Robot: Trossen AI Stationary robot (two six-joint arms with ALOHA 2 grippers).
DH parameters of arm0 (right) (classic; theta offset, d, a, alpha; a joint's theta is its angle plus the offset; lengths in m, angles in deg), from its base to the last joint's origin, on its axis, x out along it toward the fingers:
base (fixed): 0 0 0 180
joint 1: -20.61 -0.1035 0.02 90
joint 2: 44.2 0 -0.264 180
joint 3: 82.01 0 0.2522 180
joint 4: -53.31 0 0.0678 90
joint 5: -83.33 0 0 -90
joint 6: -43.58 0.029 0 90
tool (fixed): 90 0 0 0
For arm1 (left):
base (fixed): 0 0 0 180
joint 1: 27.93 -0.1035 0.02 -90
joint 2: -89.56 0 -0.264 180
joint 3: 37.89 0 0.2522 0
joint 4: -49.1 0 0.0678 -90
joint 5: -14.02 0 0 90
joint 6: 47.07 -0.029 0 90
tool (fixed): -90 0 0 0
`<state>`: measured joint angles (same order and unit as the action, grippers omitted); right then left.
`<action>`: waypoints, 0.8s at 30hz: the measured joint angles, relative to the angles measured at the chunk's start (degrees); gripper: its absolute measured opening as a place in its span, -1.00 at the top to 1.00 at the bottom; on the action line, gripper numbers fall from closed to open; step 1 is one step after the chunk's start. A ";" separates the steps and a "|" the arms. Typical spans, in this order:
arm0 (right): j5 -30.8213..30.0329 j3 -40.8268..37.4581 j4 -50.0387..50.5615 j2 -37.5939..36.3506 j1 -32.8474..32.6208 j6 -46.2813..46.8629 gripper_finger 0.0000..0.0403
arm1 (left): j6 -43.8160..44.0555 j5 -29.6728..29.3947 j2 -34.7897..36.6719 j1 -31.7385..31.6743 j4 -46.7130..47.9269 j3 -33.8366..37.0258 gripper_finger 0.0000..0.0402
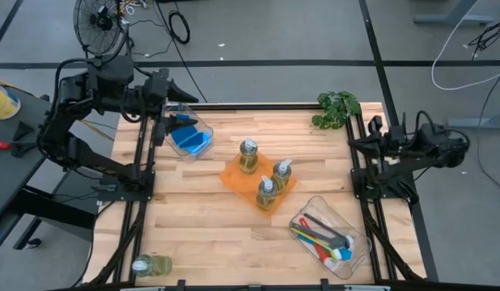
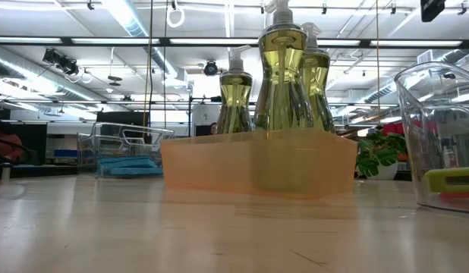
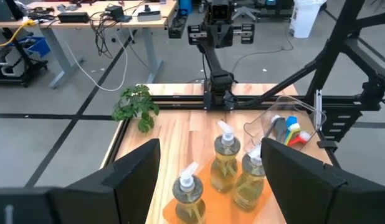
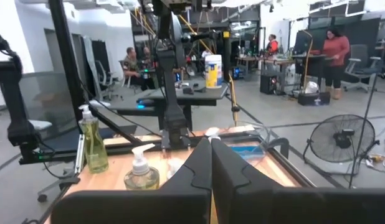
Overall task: Pick & Place Kitchen Sink Supplies
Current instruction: Put the yellow dish soap into the orange bin
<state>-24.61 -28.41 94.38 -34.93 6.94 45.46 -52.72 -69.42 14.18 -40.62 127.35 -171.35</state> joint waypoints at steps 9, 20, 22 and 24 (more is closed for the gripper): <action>0.59 0.02 2.51 -2.67 -0.02 -2.91 1.00 | 0.23 -2.63 0.00 0.00 -0.19 0.00 -0.41; 7.48 0.02 1.85 -2.68 -0.04 -0.97 1.00 | 0.52 -2.70 0.00 0.00 -0.98 0.00 -0.41; 7.46 0.02 1.85 -2.68 -0.04 -1.36 1.00 | 0.52 -2.70 0.00 0.00 -0.97 0.00 -0.41; 6.82 0.02 1.60 -2.68 -0.04 -2.25 1.00 | 0.55 -2.76 0.00 0.00 -0.98 0.00 -0.41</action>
<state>-17.79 -28.39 95.99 -37.61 6.89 43.21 -52.18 -72.18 14.18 -40.62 126.37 -171.35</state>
